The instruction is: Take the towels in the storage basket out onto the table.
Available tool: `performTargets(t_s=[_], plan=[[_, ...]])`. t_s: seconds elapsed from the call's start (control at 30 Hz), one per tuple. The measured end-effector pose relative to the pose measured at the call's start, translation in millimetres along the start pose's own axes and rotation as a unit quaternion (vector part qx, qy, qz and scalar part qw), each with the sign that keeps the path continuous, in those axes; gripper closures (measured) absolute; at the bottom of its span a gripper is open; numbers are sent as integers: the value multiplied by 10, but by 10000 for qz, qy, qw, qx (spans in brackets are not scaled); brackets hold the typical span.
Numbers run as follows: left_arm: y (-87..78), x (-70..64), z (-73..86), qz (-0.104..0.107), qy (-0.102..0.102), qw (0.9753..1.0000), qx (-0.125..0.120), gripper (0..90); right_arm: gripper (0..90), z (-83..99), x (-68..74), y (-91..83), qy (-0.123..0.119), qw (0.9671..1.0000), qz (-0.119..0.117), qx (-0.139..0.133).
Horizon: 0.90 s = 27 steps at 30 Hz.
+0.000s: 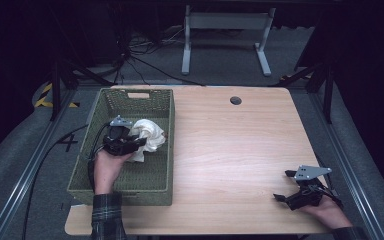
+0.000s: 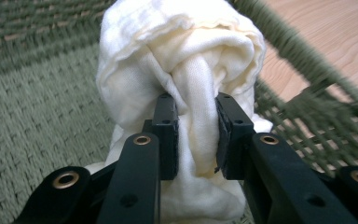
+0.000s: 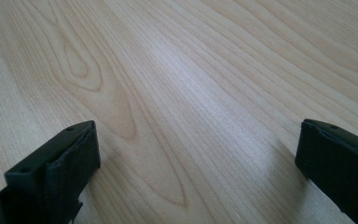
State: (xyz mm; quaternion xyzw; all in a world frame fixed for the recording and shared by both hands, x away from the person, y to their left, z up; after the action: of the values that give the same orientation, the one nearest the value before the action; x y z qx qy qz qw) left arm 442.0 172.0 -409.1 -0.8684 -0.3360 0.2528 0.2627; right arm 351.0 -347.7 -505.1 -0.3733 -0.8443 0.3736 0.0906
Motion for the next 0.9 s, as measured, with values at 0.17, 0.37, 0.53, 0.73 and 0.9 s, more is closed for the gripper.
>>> performTargets(t_s=[0.17,0.37,0.53,0.73,0.9], plan=[[-94,-33,-48,72,45,9998,-199,730,0,2,1,-3,9,10000,0,3],[-241,-73,-106,163,98,9987,-467,731,1,2,0,-4,11,10000,-1,4],[-314,-140,-163,330,140,9975,-614,731,1,4,1,-5,17,10000,0,6],[-339,-271,-263,559,275,9953,-738,731,1,4,1,-5,17,10000,0,6],[-389,-395,-361,740,383,9923,-921,732,1,4,1,-5,19,10000,-1,7]])
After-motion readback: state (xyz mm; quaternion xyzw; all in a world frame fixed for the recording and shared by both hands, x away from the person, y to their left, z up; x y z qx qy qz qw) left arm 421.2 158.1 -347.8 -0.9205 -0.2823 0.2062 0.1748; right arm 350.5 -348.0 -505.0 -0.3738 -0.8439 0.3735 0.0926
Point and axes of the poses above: each handheld gripper's, and its own axes: y roughly forward along the jaws, z roughly out of its underside, x roughly to its left, the point moved 5 cm from there along y, roughly forward along the jaws, and after that the axes turned 8 degrees about z, right-handed, at the moved point
